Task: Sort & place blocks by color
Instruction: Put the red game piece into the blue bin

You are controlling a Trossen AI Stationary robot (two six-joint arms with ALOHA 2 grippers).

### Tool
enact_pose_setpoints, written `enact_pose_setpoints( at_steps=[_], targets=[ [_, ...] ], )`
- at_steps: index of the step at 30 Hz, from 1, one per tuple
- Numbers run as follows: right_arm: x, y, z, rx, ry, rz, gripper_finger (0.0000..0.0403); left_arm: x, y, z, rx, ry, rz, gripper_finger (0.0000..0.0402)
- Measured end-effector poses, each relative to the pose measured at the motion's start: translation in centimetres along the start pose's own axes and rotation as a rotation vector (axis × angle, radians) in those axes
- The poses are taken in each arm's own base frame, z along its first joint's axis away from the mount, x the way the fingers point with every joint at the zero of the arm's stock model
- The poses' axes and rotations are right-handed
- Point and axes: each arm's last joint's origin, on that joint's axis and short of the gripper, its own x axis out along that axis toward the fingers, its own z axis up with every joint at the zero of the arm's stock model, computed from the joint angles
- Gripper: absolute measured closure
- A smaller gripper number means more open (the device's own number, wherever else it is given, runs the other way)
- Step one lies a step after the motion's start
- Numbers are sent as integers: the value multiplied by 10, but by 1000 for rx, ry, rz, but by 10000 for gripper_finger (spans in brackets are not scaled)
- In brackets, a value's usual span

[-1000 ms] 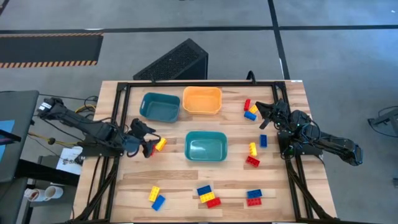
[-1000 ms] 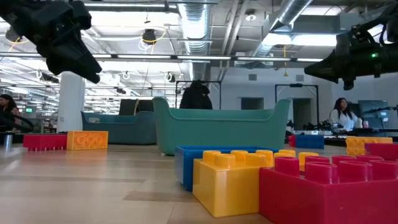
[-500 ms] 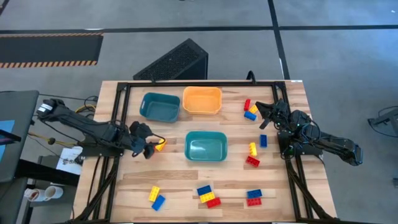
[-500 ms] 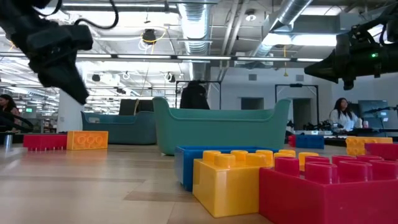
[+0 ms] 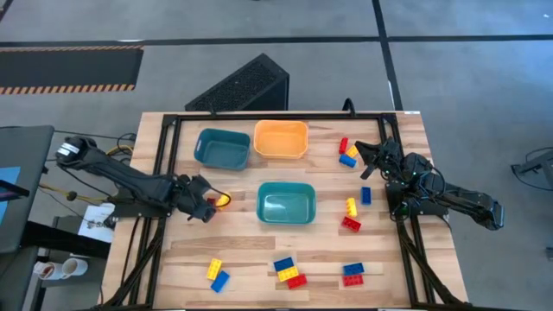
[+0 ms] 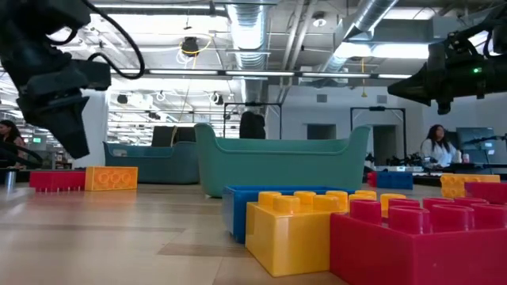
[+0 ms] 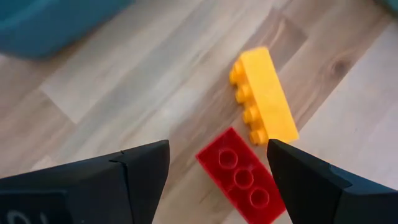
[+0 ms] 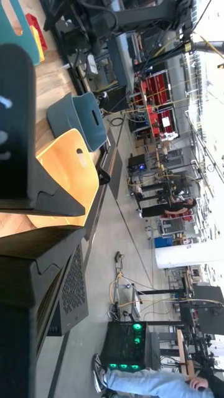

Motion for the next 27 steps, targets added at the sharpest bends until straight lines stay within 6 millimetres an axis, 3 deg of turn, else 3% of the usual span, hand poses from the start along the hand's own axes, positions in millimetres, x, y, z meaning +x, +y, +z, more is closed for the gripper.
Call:
enact_pose_setpoints(
  at_steps=[21,27],
  targets=[
    [0,0,0,0,0,0,342,9,-11,-14,-157,20,54,148],
    [0,0,0,0,0,0,342,21,-19,-17,-168,26,68,148]
  ],
)
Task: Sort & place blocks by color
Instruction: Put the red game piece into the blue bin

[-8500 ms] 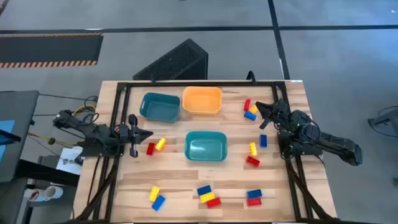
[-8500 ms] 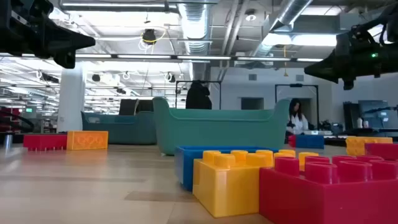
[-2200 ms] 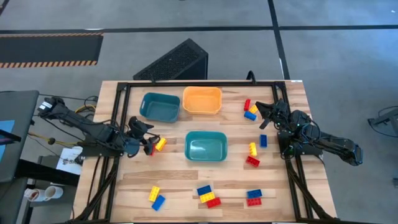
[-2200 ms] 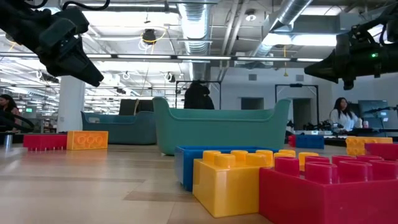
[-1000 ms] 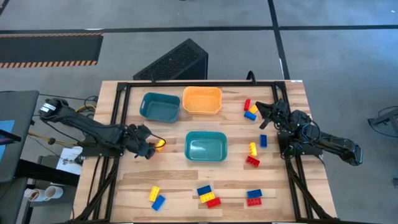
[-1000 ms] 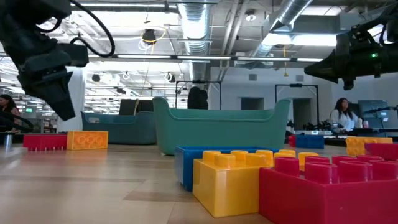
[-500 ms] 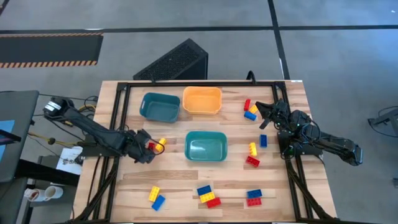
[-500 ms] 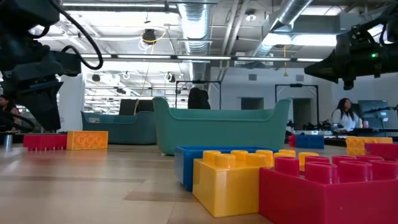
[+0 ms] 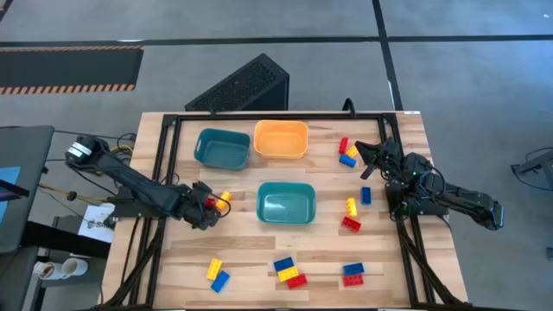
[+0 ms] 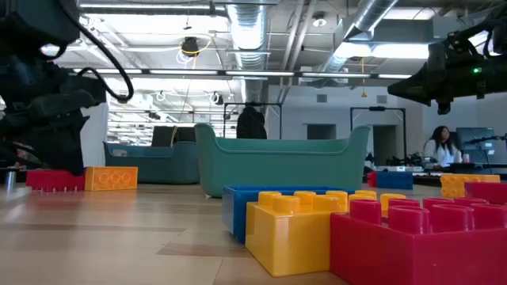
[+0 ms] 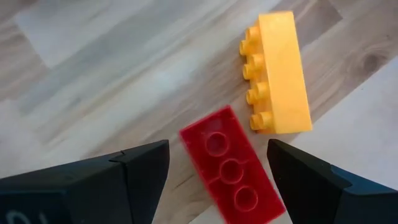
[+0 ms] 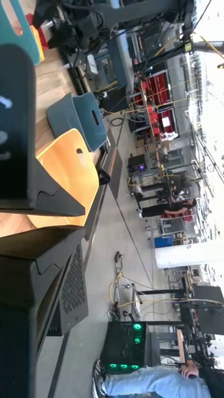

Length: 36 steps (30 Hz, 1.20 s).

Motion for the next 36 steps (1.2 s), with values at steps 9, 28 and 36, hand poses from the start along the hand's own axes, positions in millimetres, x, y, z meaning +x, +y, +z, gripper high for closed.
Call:
enact_pose_setpoints(
  at_steps=[9,28,36],
  targets=[
    [0,0,0,0,0,0,342,20,-8,-9,42,62,92,148],
    [0,0,0,0,0,0,342,-78,-7,45,291,-340,100,301],
    [0,0,0,1,-1,0,342,-96,10,69,266,-834,273,301]
  ],
)
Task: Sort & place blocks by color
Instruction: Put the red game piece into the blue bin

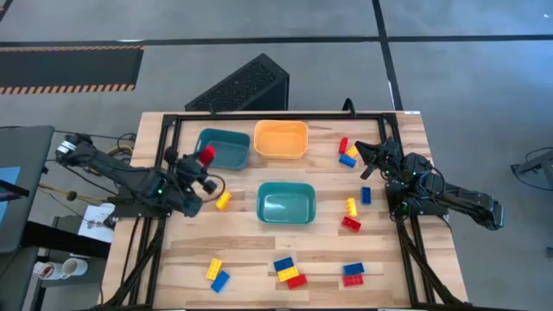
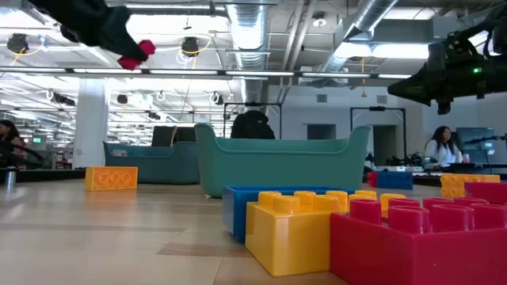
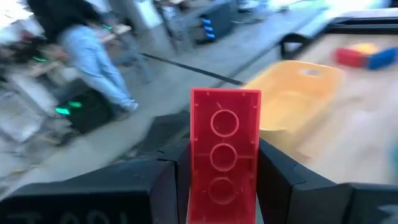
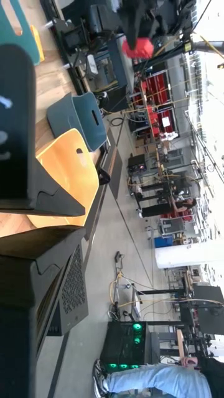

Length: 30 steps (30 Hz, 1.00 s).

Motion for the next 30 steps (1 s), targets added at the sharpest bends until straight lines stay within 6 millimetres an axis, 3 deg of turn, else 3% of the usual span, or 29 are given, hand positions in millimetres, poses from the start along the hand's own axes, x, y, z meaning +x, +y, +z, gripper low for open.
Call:
enact_pose_setpoints(
  at_steps=[5,9,17,30],
  targets=[
    [0,0,0,0,0,0,342,23,7,0,12,117,64,301],
    [0,0,0,0,0,0,342,43,3,8,33,199,-12,301],
    [0,0,0,0,0,0,342,71,-1,39,-50,62,-267,301],
    [0,0,0,0,0,0,342,109,10,-40,-312,94,-272,301]
  ],
)
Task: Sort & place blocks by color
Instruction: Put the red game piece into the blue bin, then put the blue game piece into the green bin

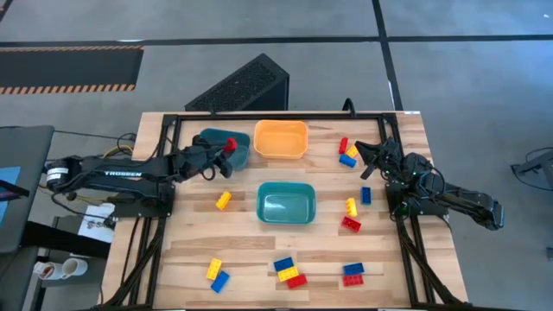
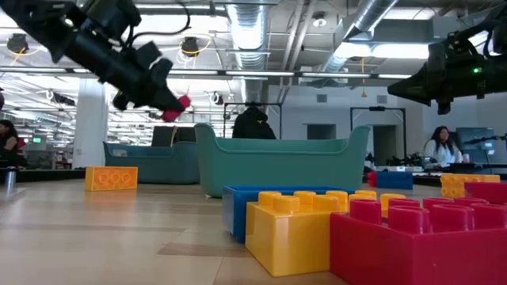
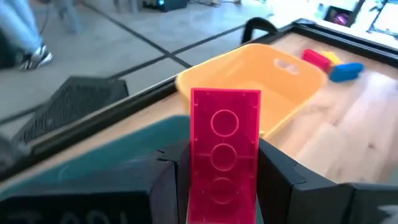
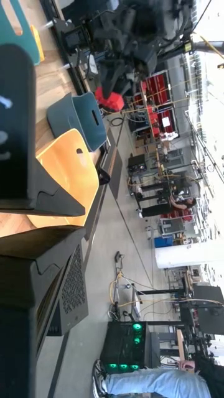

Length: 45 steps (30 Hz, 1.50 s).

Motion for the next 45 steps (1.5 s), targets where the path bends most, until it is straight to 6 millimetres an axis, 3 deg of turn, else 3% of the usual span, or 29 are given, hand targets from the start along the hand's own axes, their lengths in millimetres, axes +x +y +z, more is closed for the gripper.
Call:
enact_pose_setpoints(
  at_steps=[3,11,16,24,30,37,41,45],
  targets=[
    [0,0,0,0,0,0,342,2,5,-3,-31,14,26,282],
    [0,0,0,0,0,0,342,4,10,-3,-37,34,34,94],
    [0,0,0,0,0,0,342,3,7,-3,-55,47,-37,48],
    [0,0,0,0,0,0,342,-35,-17,21,-96,-134,-424,83],
    [0,0,0,0,-1,0,342,-78,-36,21,-46,-211,-667,135],
    [0,0,0,0,0,0,342,-104,-41,-14,-14,-242,-816,192],
    [0,0,0,0,0,0,342,-106,-38,-35,-17,-271,-863,215],
    [0,0,0,0,0,0,342,-105,-35,-42,4,-346,-865,233]
  ],
)
